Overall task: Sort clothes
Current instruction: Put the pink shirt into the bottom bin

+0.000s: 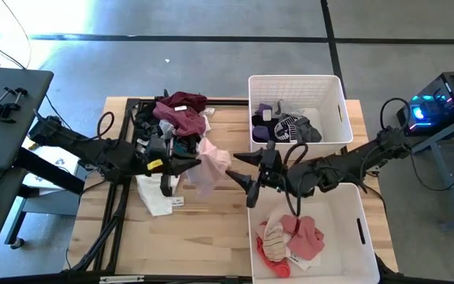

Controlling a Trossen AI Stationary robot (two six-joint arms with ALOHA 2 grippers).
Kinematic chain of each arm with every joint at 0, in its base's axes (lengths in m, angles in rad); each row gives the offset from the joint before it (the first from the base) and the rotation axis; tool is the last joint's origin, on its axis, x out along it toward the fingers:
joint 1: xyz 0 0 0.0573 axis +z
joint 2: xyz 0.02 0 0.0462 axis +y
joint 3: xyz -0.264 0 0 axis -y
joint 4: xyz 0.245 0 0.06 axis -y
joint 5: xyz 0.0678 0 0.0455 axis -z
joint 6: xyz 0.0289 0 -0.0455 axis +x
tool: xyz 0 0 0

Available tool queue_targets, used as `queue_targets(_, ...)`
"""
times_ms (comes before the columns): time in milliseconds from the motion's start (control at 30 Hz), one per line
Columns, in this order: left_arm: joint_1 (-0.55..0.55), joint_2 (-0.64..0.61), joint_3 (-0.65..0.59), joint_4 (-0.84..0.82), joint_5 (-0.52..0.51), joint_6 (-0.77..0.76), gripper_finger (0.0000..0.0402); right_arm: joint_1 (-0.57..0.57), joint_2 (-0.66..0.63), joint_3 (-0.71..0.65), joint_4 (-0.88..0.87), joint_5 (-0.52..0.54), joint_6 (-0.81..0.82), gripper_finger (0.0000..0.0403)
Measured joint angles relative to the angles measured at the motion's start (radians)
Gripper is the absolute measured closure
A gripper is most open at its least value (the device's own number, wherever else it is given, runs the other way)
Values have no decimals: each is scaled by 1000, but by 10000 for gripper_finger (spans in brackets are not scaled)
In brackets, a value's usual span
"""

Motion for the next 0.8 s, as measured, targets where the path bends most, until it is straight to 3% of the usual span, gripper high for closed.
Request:
queue_targets(267,14,4,0,34,14,6,398,-9,0,0,-15,-15,-99,155)
queue_targets(467,14,6,0,41,16,6,398,-62,0,0,-15,-202,-141,155)
queue_targets(600,14,6,0,40,15,7,398,-96,17,-1,-11,-253,-141,157)
queue_targets(800,14,6,0,39,15,7,398,-134,62,-1,-11,-345,-97,219)
